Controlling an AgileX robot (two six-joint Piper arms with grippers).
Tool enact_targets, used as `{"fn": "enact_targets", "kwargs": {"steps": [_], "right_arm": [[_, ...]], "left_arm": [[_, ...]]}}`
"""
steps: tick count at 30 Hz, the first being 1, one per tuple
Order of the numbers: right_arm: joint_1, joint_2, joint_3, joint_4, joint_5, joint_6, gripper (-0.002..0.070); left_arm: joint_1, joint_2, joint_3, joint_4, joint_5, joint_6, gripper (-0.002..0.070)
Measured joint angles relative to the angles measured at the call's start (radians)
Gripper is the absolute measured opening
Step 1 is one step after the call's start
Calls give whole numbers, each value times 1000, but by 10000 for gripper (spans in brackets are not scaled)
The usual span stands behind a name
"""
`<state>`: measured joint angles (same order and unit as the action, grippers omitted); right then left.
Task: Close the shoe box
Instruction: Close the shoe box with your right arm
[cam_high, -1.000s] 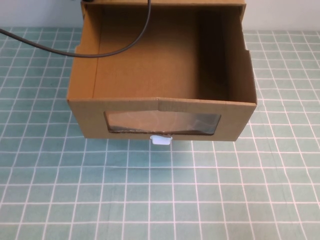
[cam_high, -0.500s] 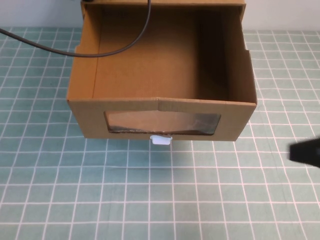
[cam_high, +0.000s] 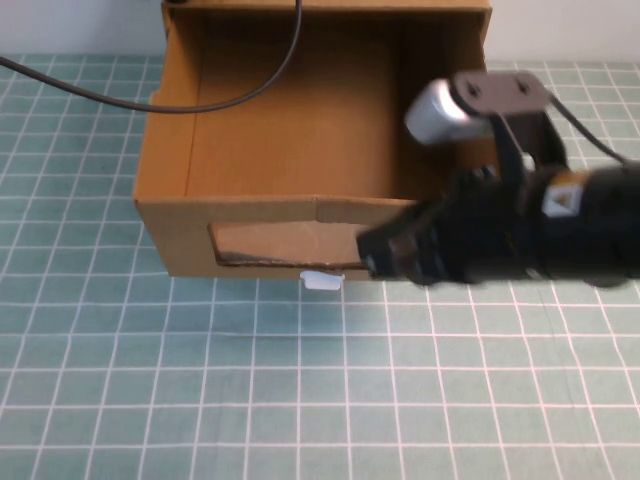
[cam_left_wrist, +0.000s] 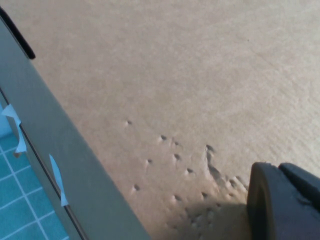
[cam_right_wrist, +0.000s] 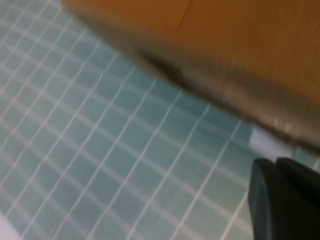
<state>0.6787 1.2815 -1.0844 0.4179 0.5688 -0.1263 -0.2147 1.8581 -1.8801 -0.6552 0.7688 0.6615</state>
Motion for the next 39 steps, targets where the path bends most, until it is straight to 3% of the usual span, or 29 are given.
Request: {"fn": "enact_targets", "kwargs": {"steps": [14,24,30,39], "right_arm": [[-31,240,-232,-10,-73,2,-11],[-35,170,-295,-13,92,-41,-11],[-35,112,-301,-15,325,-43,-11],[-35,149,-249,-28,288,-20,-11]], "left_arm": [[0,0,0,5,1,-2,-5],[0,0,0,5,1,-2,-5],[0,0,0,6,1,-2,-5],[0,0,0,8,1,-2,-5]]}}
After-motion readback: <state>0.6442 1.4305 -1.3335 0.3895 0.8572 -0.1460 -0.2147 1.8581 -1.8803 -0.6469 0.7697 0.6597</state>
